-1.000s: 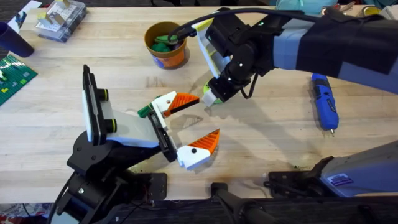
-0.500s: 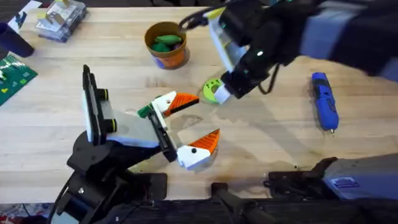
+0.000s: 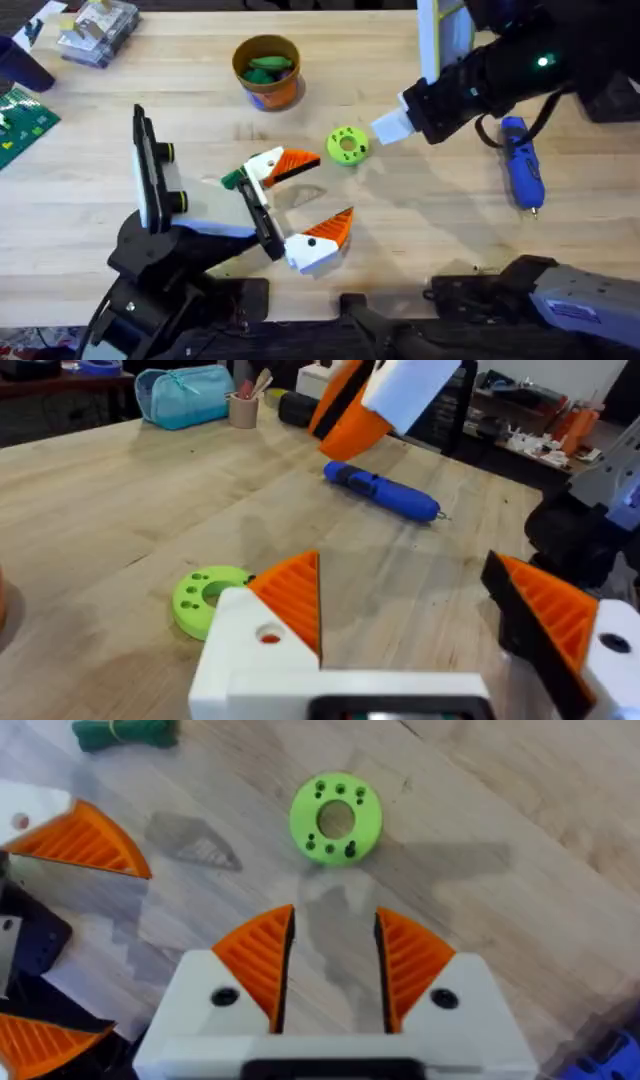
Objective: Pick up the gripper from the table and insert it into the empty holder that is missing its gripper. Then pick up a screw, insert it into the mounting hole, and use the screwdriver to tighten it. Finally, clean up the table by picking up the vegetable and placing it into the bucket.
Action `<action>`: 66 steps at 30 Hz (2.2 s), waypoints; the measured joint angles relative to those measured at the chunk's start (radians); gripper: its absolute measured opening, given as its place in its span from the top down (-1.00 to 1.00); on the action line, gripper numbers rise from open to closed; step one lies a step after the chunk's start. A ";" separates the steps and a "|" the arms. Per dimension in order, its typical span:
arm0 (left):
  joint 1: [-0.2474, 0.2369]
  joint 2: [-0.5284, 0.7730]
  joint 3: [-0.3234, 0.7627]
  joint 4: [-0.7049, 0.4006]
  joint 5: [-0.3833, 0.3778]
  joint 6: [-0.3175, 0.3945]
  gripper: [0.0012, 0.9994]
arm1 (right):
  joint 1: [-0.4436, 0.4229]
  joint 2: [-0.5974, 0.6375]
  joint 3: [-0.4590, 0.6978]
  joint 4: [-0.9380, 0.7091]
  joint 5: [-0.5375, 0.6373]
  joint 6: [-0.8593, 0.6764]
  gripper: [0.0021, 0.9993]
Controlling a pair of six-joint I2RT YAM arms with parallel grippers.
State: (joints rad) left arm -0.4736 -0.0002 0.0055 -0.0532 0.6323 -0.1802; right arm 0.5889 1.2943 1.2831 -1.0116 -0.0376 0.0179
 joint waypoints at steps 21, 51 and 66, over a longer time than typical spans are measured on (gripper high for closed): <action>0.000 0.000 0.000 0.000 0.000 0.000 -0.98 | -0.036 0.139 -0.325 0.404 0.000 0.084 0.03; 0.000 0.000 0.000 0.000 0.000 0.000 -0.98 | 0.017 0.294 -0.325 0.542 0.019 0.087 0.30; 0.000 0.000 0.000 0.000 0.000 0.000 -0.98 | 0.017 0.294 -0.325 0.537 0.019 0.087 0.27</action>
State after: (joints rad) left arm -0.4736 0.0002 0.0055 -0.0532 0.6323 -0.1802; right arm 0.6056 1.5887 0.9585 -0.4745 -0.0189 0.1047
